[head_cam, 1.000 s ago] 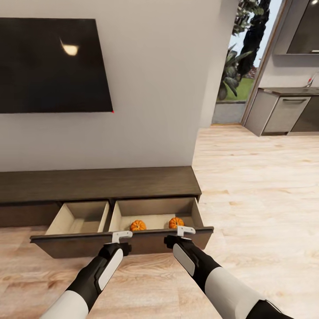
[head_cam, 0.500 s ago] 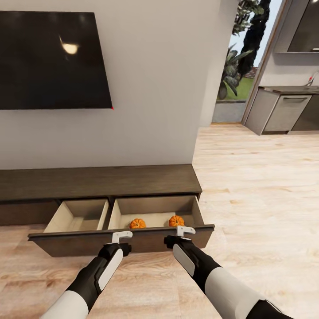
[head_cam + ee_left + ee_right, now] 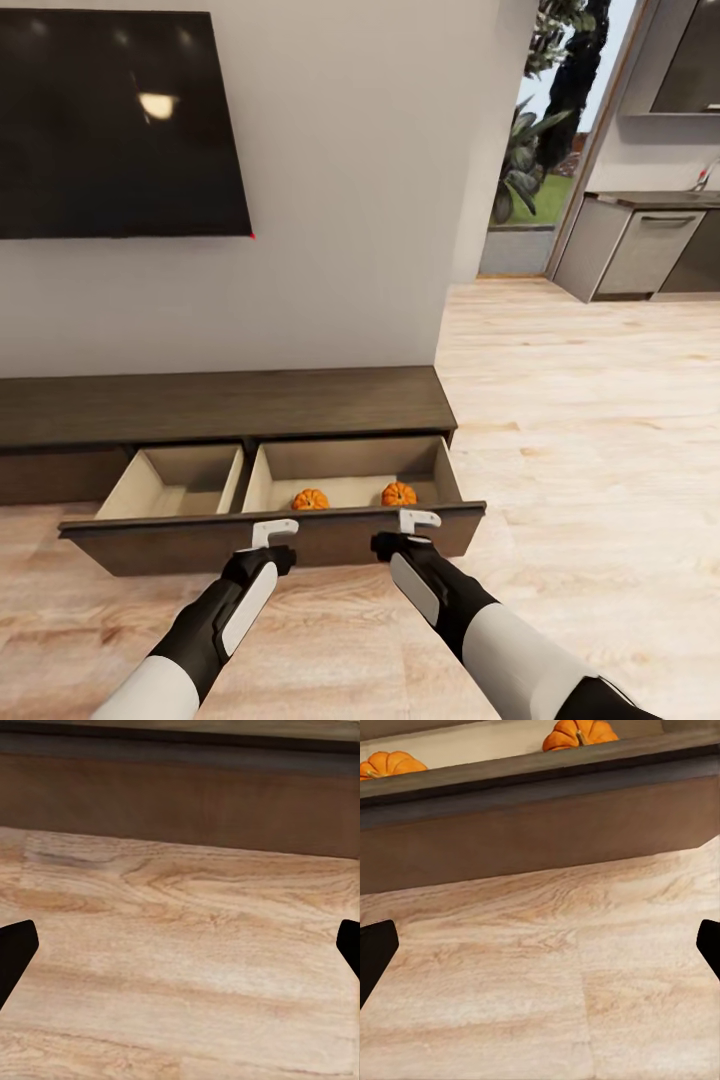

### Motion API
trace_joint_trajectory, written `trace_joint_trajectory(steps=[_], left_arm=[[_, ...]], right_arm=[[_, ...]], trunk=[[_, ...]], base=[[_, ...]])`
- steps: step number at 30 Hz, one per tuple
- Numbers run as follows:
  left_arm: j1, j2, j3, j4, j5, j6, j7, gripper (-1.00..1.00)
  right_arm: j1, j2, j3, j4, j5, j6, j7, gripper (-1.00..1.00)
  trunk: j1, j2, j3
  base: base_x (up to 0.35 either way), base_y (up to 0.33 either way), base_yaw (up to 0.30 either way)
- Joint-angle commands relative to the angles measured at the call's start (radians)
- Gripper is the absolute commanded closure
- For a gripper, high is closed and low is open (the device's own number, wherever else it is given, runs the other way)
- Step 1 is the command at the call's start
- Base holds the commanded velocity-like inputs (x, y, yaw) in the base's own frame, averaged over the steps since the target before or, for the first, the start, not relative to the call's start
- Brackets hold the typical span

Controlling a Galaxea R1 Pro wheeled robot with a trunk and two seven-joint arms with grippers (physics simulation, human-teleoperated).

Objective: Place each of the two pumpkins and all three candles from the living room inside a cabinet in the living room (use any cabinet), then make sure every cabinet is closed, and position the cauldron so it is next to a table in the living room.

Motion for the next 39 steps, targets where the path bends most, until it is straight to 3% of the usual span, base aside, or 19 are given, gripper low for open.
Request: trace_joint_trajectory(steps=[1, 6, 15, 17, 19, 23, 28, 35, 39], left_arm=[[-0.001, 0.001, -0.003, -0.001, 0.010, 0.001, 0.010, -1.00], [-0.001, 0.001, -0.003, -0.001, 0.010, -0.002, 0.010, -1.00], [-0.001, 0.002, -0.005, 0.027, 0.007, -0.076, 0.010, -1.00], [-0.001, 0.002, -0.006, 0.028, -0.003, -0.082, 0.010, -1.00], [-0.001, 0.001, -0.007, 0.040, -0.016, -0.107, 0.010, -1.00], [-0.001, 0.000, -0.033, 0.084, -0.030, -0.218, 0.010, -1.00], [-0.001, 0.001, -0.078, 0.134, -0.033, -0.323, 0.010, -1.00], [-0.001, 0.002, -0.089, 0.144, -0.035, -0.346, 0.010, -1.00], [0.002, 0.004, -0.094, 0.144, -0.055, -0.368, 0.010, -1.00]], right_arm=[[-0.001, -0.001, 0.007, 0.004, 0.000, 0.004, -0.007, -1.00], [-0.001, 0.000, 0.006, 0.051, 0.046, 0.003, -0.002, -1.00], [0.000, -0.002, 0.005, 0.087, 0.060, -0.012, -0.001, -1.00], [0.004, -0.001, 0.003, 0.089, 0.059, -0.087, -0.001, -1.00], [0.006, -0.001, 0.002, 0.093, 0.057, -0.210, -0.003, -1.00], [0.033, -0.001, 0.003, 0.119, 0.058, -0.412, -0.004, -1.00], [0.043, -0.001, 0.003, 0.162, 0.061, -0.473, -0.002, -1.00], [0.066, -0.001, 0.002, 0.181, 0.056, -0.526, -0.002, -1.00], [0.092, 0.000, 0.002, 0.184, 0.053, -0.597, -0.013, -1.00]], trunk=[[0.004, -0.008, -0.004], [0.023, -0.043, -0.020], [0.058, -0.106, -0.048], [0.065, -0.120, -0.054], [0.073, -0.134, -0.060], [0.088, -0.162, -0.073], [0.107, -0.197, -0.089], [0.134, -0.246, -0.111], [0.150, -0.274, -0.123]], base=[[0.000, 0.000, 0.000], [0.000, 0.000, 0.000], [0.000, 0.000, 0.000], [0.000, 0.000, 0.000], [0.000, 0.000, 0.000], [0.000, 0.000, 0.000], [0.000, 0.000, 0.000], [0.000, 0.000, 0.000], [0.000, 0.000, 0.000]])
